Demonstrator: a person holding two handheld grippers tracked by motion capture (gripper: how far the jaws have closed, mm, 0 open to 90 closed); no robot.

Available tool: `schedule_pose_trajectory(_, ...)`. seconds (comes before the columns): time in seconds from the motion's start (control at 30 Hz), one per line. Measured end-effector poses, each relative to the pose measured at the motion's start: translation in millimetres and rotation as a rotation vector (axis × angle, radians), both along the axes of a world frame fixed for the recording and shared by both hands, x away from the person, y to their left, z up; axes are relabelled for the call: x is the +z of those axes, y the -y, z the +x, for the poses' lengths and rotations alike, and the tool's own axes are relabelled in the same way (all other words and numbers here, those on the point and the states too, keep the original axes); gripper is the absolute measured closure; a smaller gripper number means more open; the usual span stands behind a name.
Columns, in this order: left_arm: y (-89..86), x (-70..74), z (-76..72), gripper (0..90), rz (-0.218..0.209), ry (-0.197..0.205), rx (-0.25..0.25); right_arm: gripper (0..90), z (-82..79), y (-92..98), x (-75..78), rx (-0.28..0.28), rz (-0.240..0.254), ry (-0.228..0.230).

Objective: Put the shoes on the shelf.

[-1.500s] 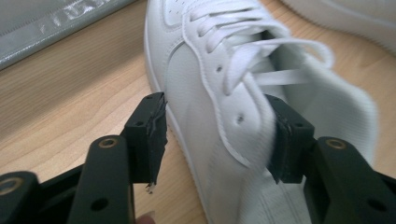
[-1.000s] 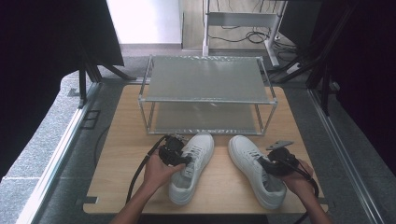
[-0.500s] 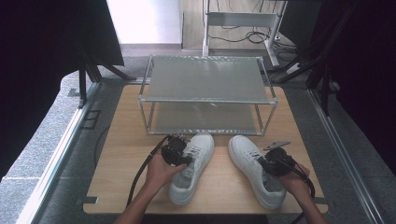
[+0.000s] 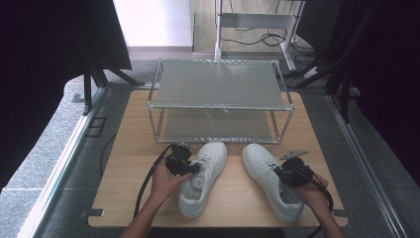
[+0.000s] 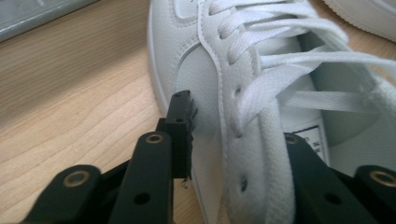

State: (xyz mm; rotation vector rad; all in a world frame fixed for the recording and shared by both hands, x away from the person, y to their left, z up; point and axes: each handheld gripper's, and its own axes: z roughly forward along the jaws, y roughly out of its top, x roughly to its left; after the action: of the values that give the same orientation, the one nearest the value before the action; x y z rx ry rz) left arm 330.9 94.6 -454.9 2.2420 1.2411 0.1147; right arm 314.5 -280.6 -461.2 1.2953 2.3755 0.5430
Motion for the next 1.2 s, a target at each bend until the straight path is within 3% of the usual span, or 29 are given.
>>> schedule_pose_trajectory(0.33,-22.4,-12.6,5.5,75.2,-0.048,-0.062,0.054,74.8,0.9,-0.1,0.3,0.01,-0.004,-0.004)
schedule_pose_trajectory(0.53,-19.0,-15.2,6.5,74.8,-0.038,-0.062,0.058,75.6,0.9,0.5,0.1,0.006,0.002,-0.003)
schedule_pose_trajectory(0.7,-21.1,-16.1,6.3,78.7,-0.049,-0.06,0.066,85.6,2.1,2.5,0.3,0.009,-0.009,0.005)
schedule_pose_trajectory(1.0,-32.1,-17.8,7.0,82.3,-0.12,-0.064,0.103,87.2,3.9,10.0,0.6,-0.001,0.053,-0.005)
schedule_pose_trajectory(1.1,-35.0,-17.5,5.5,82.3,-0.143,-0.061,0.104,87.4,0.9,15.6,1.7,-0.016,0.114,0.029)
schedule_pose_trajectory(1.13,-36.2,-16.5,4.8,82.3,-0.149,-0.06,0.104,87.4,0.9,15.6,1.7,-0.016,0.114,0.029)
schedule_pose_trajectory(1.2,-41.4,-11.0,2.5,82.3,-0.186,-0.058,0.102,87.3,-1.7,20.2,6.1,-0.016,0.166,0.036)
